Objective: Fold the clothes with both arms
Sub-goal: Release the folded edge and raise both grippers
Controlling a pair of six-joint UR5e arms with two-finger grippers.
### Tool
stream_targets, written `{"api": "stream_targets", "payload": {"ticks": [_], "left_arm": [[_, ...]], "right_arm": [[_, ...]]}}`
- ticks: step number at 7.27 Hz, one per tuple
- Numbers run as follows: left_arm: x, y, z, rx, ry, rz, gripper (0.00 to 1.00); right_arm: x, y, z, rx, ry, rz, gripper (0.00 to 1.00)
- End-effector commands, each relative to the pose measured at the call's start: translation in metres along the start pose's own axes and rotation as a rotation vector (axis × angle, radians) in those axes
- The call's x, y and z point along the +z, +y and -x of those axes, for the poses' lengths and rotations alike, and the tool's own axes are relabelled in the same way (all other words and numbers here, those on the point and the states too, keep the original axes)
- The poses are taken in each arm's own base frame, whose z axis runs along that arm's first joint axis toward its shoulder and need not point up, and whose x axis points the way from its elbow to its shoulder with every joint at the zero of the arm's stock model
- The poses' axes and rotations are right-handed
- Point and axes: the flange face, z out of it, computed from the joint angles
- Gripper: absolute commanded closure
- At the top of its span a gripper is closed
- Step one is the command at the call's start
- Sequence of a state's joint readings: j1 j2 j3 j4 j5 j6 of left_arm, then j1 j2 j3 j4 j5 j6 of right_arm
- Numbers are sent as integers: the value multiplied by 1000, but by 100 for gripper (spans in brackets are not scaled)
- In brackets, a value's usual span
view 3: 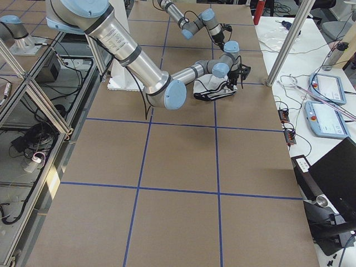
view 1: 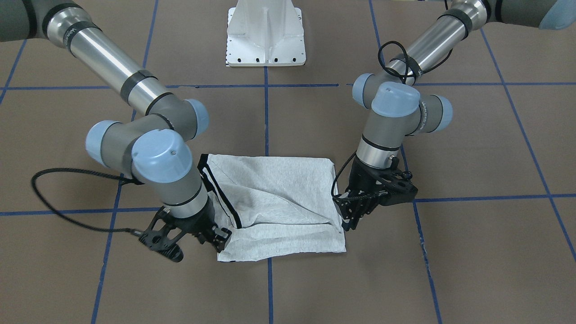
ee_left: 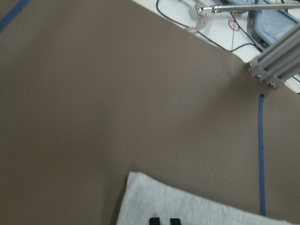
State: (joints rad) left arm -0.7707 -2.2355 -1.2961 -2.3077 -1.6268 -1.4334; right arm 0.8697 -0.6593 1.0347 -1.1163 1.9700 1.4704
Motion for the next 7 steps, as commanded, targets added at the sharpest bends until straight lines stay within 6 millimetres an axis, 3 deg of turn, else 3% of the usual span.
{"api": "stream_targets", "payload": {"ticks": [1, 2, 3, 4, 5, 6, 7], "left_arm": [[0, -23, 6, 38, 0, -28, 46], [-3, -33, 8, 48, 2, -36, 46], [-7, -37, 7, 48, 18, -3, 46], [-18, -51, 8, 53, 59, 67, 47], [-38, -64, 8, 54, 100, 127, 47], [-54, -83, 19, 42, 118, 180, 47], [-65, -96, 37, 42, 122, 201, 47]], "right_arm": [[-32, -78, -26, -87, -8, 18, 0], [-23, -76, -33, -94, 6, 28, 0], [-25, -62, -24, -99, -11, 34, 0], [-25, -26, -15, -70, -38, 56, 0], [-16, 28, -9, -50, -58, 96, 2], [-27, 58, -7, -41, -93, 103, 43], [-15, 100, -6, -46, -94, 130, 99]]}}
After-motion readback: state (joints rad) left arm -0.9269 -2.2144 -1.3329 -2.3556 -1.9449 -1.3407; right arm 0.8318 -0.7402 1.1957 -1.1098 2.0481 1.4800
